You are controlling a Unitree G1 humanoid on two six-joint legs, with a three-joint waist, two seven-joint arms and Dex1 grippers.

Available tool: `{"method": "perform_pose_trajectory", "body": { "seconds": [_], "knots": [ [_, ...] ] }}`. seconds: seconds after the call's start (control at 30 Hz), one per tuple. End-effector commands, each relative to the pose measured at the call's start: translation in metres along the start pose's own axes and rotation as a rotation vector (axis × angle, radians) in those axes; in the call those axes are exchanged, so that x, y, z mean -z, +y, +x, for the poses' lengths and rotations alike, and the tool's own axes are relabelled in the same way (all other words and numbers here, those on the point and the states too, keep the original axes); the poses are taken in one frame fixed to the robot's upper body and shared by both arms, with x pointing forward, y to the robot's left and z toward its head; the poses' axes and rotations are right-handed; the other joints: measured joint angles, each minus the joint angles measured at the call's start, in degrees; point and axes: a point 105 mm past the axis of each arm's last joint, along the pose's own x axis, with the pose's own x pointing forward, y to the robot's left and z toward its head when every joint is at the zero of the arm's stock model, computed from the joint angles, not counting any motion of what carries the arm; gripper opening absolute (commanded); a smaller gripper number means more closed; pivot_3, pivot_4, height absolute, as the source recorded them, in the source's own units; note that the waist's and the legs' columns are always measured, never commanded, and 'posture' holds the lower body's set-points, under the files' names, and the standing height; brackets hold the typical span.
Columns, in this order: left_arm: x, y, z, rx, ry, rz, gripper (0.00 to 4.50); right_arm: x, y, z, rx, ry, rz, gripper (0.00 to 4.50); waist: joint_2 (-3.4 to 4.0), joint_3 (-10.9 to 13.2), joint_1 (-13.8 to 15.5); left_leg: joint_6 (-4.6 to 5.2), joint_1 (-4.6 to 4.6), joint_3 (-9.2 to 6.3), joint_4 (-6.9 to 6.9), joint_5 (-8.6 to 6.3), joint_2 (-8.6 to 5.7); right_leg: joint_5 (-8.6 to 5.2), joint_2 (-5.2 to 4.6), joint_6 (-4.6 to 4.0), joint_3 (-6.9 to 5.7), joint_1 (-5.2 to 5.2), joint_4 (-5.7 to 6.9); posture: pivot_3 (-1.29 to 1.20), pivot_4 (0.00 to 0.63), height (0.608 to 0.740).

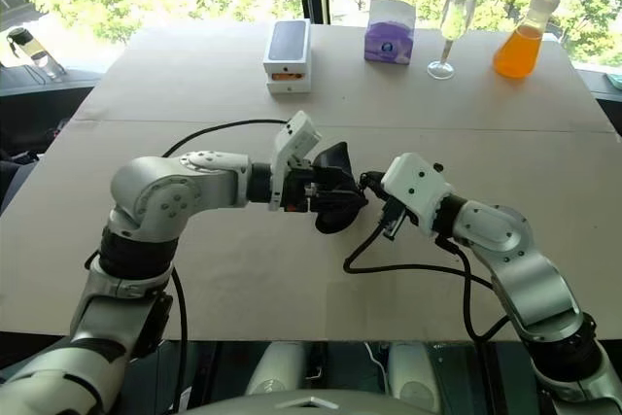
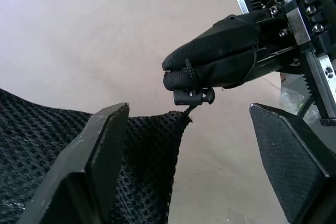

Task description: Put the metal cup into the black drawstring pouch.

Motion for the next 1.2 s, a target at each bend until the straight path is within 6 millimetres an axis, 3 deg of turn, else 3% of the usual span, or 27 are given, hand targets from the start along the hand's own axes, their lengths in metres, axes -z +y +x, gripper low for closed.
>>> {"method": "perform_pose_trajectory", "body": {
  "seconds": [0.03,0.23,0.33,0.77,1.2],
  "knots": [
    [-0.012,-0.003,0.0,0.008,-0.046,0.065,3.68,-0.013,0.002,-0.002,0.004,-0.041,-0.038,0.0,0.0,0.0,0.0,0.0,0.0,0.0,0.0,0.0,0.0,0.0,0.0,0.0,0.0,0.0,0.0,0.0,0.15,0.737],
    [-0.012,-0.005,0.005,0.019,-0.063,0.067,3.68,-0.013,0.003,-0.001,0.002,-0.042,-0.038,0.0,0.0,0.0,0.0,0.0,-0.01,-0.01,0.0,0.0,0.0,0.0,0.0,0.0,0.0,0.0,-0.01,0.0,0.15,0.737],
    [-0.012,-0.006,0.006,0.029,-0.058,0.064,2.41,-0.013,0.003,-0.001,0.004,-0.042,-0.038,0.0,0.0,0.0,0.0,0.0,0.0,-0.01,0.0,0.0,0.0,0.0,0.0,0.0,0.0,0.0,0.0,0.0,0.15,0.737],
    [0.003,-0.002,0.006,0.009,-0.003,0.025,2.41,-0.011,0.003,-0.003,0.016,-0.038,-0.031,0.0,0.0,0.0,0.0,0.0,0.0,-0.01,0.0,0.0,0.0,0.0,0.0,0.0,0.0,0.0,0.0,0.0,0.15,0.737],
    [-0.003,-0.005,0.007,0.024,-0.025,0.017,2.41,-0.011,0.004,-0.003,0.005,-0.032,-0.034,0.0,0.0,0.0,0.0,0.0,0.0,-0.01,0.0,0.0,0.0,0.0,0.0,0.0,-0.01,0.0,0.0,0.0,0.15,0.737]
  ]
}}
